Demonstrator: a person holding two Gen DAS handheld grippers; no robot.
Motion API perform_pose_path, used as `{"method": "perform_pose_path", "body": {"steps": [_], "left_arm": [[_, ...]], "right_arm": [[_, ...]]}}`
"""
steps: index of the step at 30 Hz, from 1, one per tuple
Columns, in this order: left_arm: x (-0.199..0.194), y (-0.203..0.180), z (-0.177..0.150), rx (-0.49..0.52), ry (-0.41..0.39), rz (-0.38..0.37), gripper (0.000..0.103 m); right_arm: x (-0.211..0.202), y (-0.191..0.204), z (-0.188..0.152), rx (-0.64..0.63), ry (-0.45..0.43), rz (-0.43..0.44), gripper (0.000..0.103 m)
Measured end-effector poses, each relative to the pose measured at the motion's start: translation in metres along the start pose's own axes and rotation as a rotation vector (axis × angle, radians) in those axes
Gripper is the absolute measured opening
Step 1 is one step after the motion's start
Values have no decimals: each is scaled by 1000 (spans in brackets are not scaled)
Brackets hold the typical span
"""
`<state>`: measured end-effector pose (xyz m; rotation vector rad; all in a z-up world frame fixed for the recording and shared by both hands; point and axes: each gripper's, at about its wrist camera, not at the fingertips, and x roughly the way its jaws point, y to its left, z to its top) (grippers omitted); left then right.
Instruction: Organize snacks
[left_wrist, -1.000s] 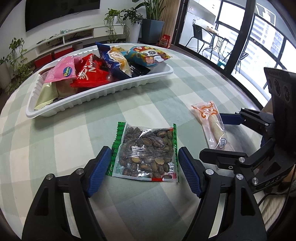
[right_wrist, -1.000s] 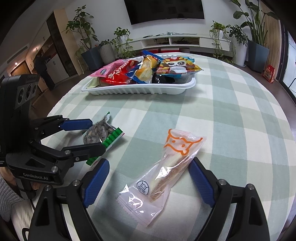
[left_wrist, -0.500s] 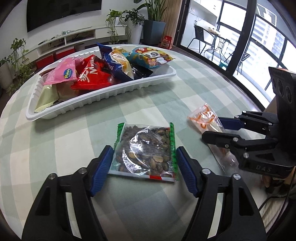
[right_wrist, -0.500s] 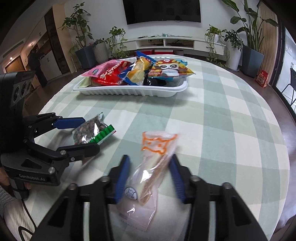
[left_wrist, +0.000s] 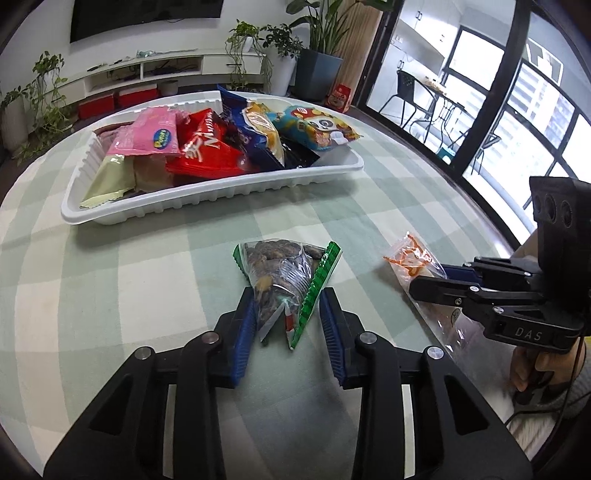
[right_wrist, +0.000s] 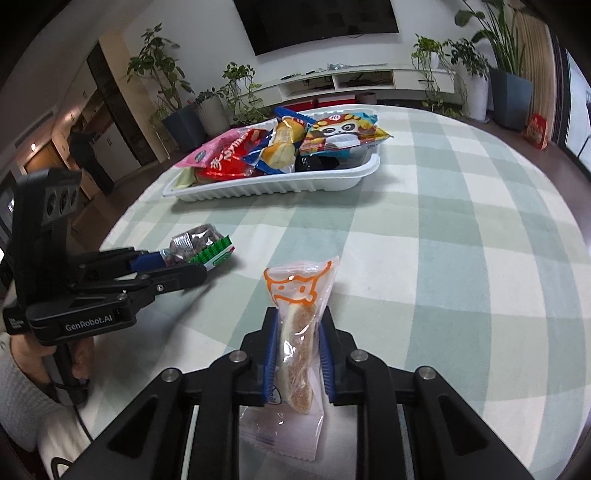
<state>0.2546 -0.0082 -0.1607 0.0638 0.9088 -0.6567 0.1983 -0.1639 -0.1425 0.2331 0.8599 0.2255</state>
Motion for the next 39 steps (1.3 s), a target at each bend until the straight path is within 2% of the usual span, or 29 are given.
{"method": "perform_pose_path", "body": {"steps": [4, 14, 21, 35, 38, 39], "left_arm": [[-9, -1, 0, 3, -24, -6, 31], [-23, 1, 0, -22, -55, -22, 29], [-28, 1, 0, -33, -65, -31, 25], [-35, 6, -2, -59, -82, -43, 25], [-39, 7, -2, -69, -90, -49, 21], [-40, 8, -2, -71, -94, -53, 15]], "right_arm": [[-5, -6, 2, 60, -8, 71, 23], [-16, -13, 6, 146, -25, 160, 23], [-21, -14, 8, 162, -35, 180, 23], [-21, -17, 6, 182, -34, 197, 23], [-22, -17, 6, 181, -37, 197, 23], [-22, -17, 6, 181, -39, 198, 23]]}}
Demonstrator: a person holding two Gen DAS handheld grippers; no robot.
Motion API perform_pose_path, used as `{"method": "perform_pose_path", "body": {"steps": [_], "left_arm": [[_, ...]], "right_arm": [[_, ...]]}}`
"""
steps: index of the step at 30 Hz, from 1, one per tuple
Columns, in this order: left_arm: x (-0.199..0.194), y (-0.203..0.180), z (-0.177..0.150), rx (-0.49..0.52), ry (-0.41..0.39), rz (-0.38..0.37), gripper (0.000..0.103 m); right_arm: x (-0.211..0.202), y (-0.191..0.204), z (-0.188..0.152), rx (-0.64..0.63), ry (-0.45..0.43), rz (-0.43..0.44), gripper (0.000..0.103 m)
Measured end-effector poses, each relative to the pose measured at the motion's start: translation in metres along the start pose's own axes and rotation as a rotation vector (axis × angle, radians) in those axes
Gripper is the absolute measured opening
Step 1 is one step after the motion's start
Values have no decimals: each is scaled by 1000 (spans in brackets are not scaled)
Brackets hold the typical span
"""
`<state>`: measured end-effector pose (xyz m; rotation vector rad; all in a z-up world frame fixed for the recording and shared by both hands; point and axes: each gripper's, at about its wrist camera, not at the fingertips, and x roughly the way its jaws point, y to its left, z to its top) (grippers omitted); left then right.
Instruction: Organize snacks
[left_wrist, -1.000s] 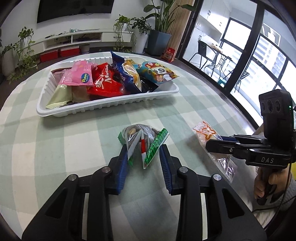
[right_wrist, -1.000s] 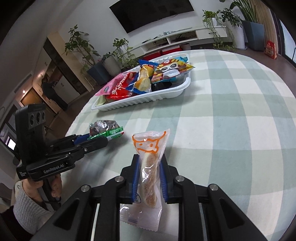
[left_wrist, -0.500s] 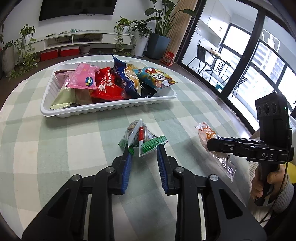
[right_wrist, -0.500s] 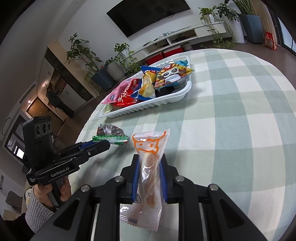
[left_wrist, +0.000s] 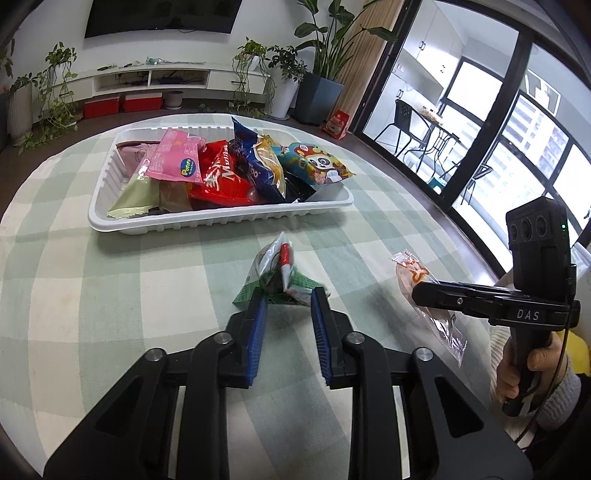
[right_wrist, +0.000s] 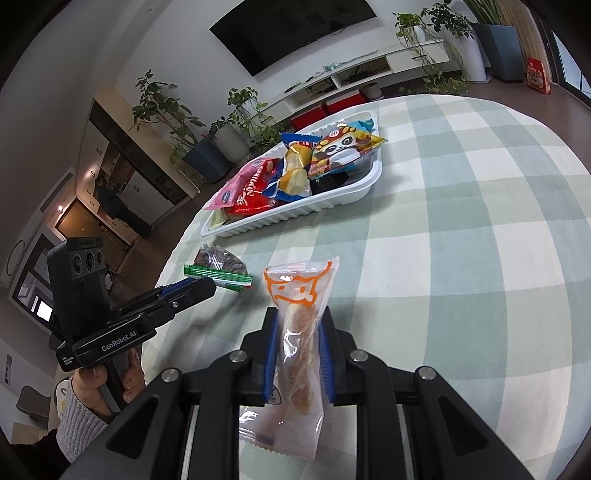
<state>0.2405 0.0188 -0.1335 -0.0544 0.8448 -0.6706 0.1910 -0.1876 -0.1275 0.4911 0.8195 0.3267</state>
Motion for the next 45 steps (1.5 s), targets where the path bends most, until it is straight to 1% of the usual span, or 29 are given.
{"method": "perform_pose_path", "body": {"steps": [1, 2, 3, 5, 7, 8, 9, 11, 13, 14, 15, 16, 18, 21, 27, 30, 32, 35, 39, 41, 42, 44, 45], "left_arm": [[0, 1, 0, -2, 3, -4, 10], [0, 1, 0, -3, 5, -6, 10], [0, 1, 0, -2, 7, 4, 10], [2, 1, -2, 11, 15, 66, 10], [4, 3, -3, -1, 23, 53, 10], [4, 3, -4, -4, 20, 64, 11], [5, 2, -4, 7, 26, 95, 11], [8, 0, -2, 15, 31, 108, 12], [9, 0, 0, 3, 19, 102, 25], [10, 0, 2, 1, 11, 103, 51], [9, 1, 5, -9, -7, 100, 72], [9, 1, 8, -22, -26, 95, 75], [10, 2, 15, -43, -39, 78, 75], [20, -2, 26, -32, -32, 106, 76], [48, -18, 37, 1, 14, 99, 76], [63, -25, 38, 26, 40, 126, 76], [70, -27, 37, 32, 49, 129, 76], [79, -28, 37, 52, 59, 170, 76], [94, -29, 35, 76, 95, 218, 76], [100, -27, 34, 72, 109, 236, 76], [100, -26, 35, 69, 103, 236, 76], [103, -24, 36, 61, 107, 231, 77], [104, -24, 36, 61, 105, 228, 77]], "right_arm": [[0, 1, 0, 0, -1, 2, 23], [0, 1, 1, 0, -1, 4, 23], [0, 1, 1, 1, -1, 5, 23], [0, 1, 1, 1, 1, 6, 23], [0, 1, 0, 2, 3, 6, 23], [0, 1, -1, 5, 5, 7, 23], [1, 1, -1, 8, 7, 9, 23], [2, -1, 0, 14, 9, 12, 23], [3, -1, 0, 17, 13, 15, 23], [4, -2, 0, 19, 13, 17, 23], [4, -2, 0, 19, 13, 18, 23], [4, -2, 0, 18, 13, 16, 23], [4, -2, 0, 21, 13, 17, 23], [5, -5, 0, 28, 11, 16, 23], [1, -12, -1, 44, -3, 9, 25], [-1, -17, -1, 60, -6, 11, 26], [-2, -19, -1, 65, -7, 12, 26], [-3, -20, -1, 64, -8, 12, 26], [-1, -19, -1, 51, -1, -2, 26], [1, -16, -1, 25, 9, -27, 27], [3, -14, -2, 10, 14, -40, 28], [7, -10, -2, -15, 25, -63, 35], [8, -8, -2, -31, 30, -75, 45]]}}
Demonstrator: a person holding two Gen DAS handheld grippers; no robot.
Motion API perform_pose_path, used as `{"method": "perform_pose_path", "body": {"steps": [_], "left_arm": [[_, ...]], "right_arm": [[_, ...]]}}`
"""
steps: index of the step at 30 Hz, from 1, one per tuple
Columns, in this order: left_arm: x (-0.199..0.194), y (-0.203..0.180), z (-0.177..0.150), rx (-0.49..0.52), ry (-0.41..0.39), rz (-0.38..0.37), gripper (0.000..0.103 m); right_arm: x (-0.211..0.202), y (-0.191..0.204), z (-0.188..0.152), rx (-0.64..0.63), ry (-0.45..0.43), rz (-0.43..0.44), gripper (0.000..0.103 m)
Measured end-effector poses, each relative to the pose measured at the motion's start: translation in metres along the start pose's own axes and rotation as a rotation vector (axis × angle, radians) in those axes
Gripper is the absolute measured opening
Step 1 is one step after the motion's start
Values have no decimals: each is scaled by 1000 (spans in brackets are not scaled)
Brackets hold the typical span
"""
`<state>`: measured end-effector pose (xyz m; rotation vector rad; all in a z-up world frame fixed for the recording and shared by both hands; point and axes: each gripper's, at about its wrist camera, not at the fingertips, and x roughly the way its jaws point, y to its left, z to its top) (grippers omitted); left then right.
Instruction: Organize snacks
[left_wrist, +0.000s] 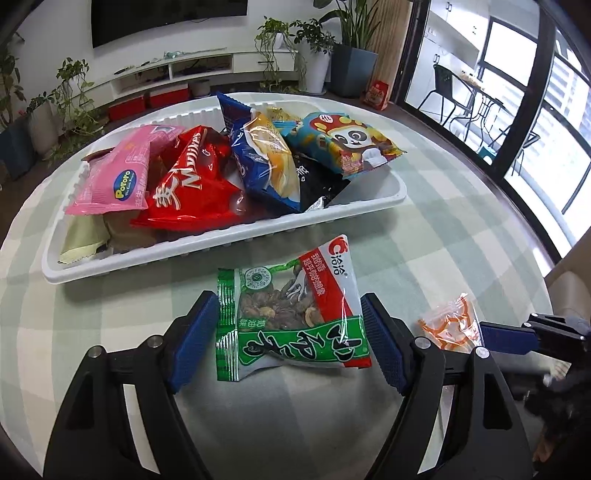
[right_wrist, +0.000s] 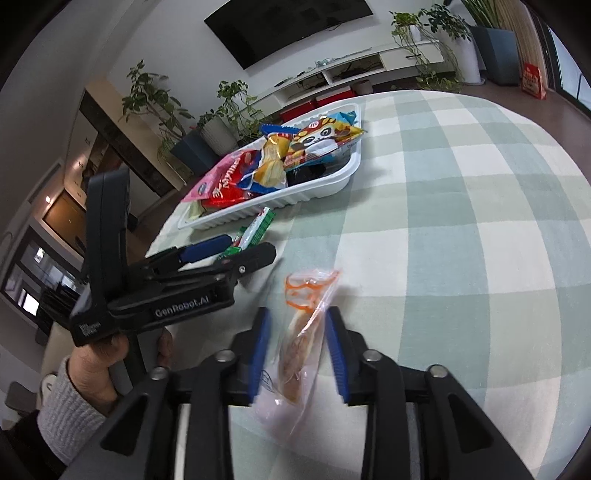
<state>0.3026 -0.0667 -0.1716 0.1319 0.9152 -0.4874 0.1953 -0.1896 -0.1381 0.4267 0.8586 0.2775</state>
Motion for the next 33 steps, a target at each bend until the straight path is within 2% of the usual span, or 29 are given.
{"method": "perform_pose_path", "body": {"steps": [1, 3, 8, 10, 11, 12, 13, 14, 15, 18, 21, 24, 33], "left_arm": [[1, 0, 0, 0, 1, -2, 77], [3, -1, 1, 5, 2, -4, 77], [1, 4, 2, 13, 2, -29, 76], [-1, 7, 1, 5, -4, -33, 70], [-1, 8, 1, 3, -6, -41, 66], [-3, 9, 1, 2, -13, -70, 56], [-5, 8, 0, 5, -17, -86, 55], [-5, 6, 0, 14, -12, -81, 54], [-5, 3, -1, 28, -14, -72, 52], [-8, 3, -3, 19, -16, -89, 48], [-14, 7, -5, -8, -29, -114, 40], [-20, 15, -8, -41, -25, -144, 37], [-40, 26, -24, -87, -26, -180, 33]], "right_arm": [[3, 3, -1, -20, 11, -17, 54], [8, 9, -2, -52, 26, -44, 60], [14, 25, -6, -160, 33, -131, 63], [17, 33, -9, -220, 37, -176, 62], [18, 35, -11, -244, 37, -198, 61], [18, 38, -13, -268, 36, -224, 55], [19, 41, -15, -295, 35, -246, 41], [19, 42, -15, -307, 32, -254, 34], [18, 41, -16, -306, 30, -253, 24], [16, 39, -16, -300, 24, -241, 21], [12, 35, -15, -255, 17, -186, 21], [8, 27, -11, -188, 14, -124, 21], [-7, 8, -2, -3, -8, 46, 21]]}}
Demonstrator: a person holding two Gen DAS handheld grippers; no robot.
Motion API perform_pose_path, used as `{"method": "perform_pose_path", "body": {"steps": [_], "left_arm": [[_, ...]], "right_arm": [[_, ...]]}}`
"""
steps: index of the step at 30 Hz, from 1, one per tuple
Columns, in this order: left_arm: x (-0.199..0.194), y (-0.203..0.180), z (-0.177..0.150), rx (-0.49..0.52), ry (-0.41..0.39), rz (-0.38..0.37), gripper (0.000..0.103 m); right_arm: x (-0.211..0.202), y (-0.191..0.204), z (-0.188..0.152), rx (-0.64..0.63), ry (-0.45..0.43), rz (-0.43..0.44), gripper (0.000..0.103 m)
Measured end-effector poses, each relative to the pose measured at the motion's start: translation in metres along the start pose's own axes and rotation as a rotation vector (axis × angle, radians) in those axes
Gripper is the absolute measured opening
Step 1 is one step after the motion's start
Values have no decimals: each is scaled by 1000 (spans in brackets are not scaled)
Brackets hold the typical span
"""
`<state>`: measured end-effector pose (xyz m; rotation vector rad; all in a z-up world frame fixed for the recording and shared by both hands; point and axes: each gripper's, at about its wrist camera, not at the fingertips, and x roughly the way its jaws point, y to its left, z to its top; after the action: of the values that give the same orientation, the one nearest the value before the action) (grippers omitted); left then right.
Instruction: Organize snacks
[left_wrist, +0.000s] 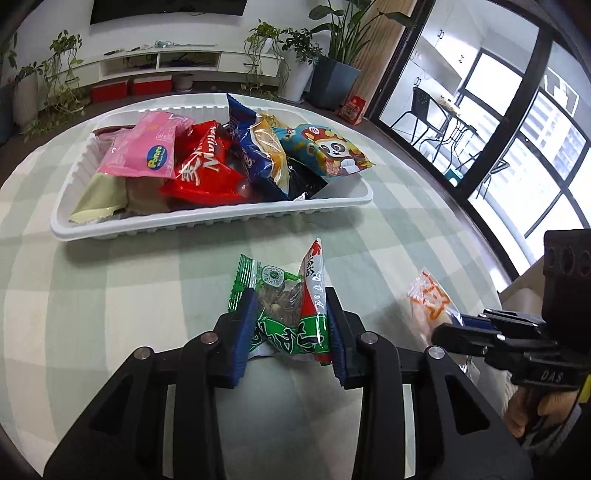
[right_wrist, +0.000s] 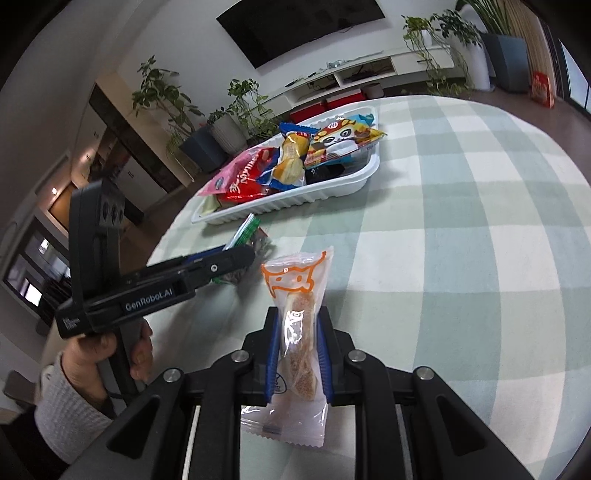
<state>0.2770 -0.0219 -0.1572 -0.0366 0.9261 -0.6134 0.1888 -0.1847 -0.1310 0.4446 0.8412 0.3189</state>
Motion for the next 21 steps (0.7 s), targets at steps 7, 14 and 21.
{"method": "perform_pose_path", "body": {"steps": [7, 14, 21], "left_arm": [[-17, 8, -6, -40, -14, -34, 12], [-28, 8, -11, -29, -11, -28, 12], [-38, 10, -15, -61, -24, -56, 12]], "right_arm": [[-10, -1, 3, 51, -20, 49, 21], [-12, -1, 6, 71, -24, 67, 21], [-16, 2, 7, 76, -30, 76, 21]]}}
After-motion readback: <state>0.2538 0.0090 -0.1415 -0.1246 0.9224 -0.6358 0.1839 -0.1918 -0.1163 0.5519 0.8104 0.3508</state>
